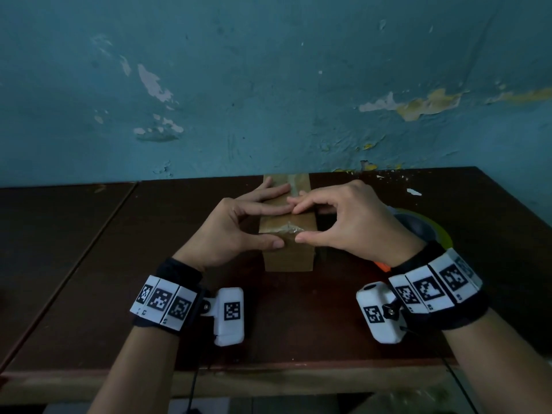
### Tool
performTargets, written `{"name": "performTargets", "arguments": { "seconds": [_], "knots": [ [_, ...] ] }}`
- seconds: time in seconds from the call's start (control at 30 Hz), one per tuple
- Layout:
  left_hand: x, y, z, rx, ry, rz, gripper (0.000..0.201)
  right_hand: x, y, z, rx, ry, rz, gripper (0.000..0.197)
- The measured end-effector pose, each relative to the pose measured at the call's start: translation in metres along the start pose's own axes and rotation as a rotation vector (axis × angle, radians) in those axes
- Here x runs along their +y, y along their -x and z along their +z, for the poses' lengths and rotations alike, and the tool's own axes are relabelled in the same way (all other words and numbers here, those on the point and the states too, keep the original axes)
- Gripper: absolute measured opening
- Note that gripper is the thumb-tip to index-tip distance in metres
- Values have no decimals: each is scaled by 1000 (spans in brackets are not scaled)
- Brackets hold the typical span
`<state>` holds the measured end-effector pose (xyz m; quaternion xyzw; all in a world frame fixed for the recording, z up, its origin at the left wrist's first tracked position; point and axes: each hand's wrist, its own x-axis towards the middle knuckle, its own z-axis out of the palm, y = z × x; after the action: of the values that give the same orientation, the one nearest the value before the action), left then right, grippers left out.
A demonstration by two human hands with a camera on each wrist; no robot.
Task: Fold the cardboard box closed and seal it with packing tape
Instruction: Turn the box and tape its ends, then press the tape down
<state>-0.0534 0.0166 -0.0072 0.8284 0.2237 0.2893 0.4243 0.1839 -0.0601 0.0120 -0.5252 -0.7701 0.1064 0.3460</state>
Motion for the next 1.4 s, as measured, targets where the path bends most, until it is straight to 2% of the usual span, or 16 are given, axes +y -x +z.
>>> {"name": "performTargets", "arguments": {
  "seconds": [0.2,0.37,0.53,0.7,0.8,1.03,1.27,1.4],
  "knots": [
    [0,0,-1,-8,9,-6,59,0,0,1,-7,-45,19,46],
    [0,0,-3,-24,-7,-12,59,5,1,-2,-69,-111,35,53],
    [0,0,-3,-39,-11,-17,58,5,1,-1,-62,-129,58,50],
    [-5,3,-9,-41,96,-1,35,4,2,-1,-68,-157,62,50],
    [-12,3,-12,-29,107,18,46,4,2,-2,-73,-168,60,50],
    [-14,3,-16,-110,130,30,64,3,3,-4,-91,-184,56,55],
    [-15,3,-20,-130,85,31,67,-4,5,-6,-71,-207,51,30],
    [-13,4,-20,-135,64,14,71,-5,5,-7,-82,-224,40,31]
  ]
}}
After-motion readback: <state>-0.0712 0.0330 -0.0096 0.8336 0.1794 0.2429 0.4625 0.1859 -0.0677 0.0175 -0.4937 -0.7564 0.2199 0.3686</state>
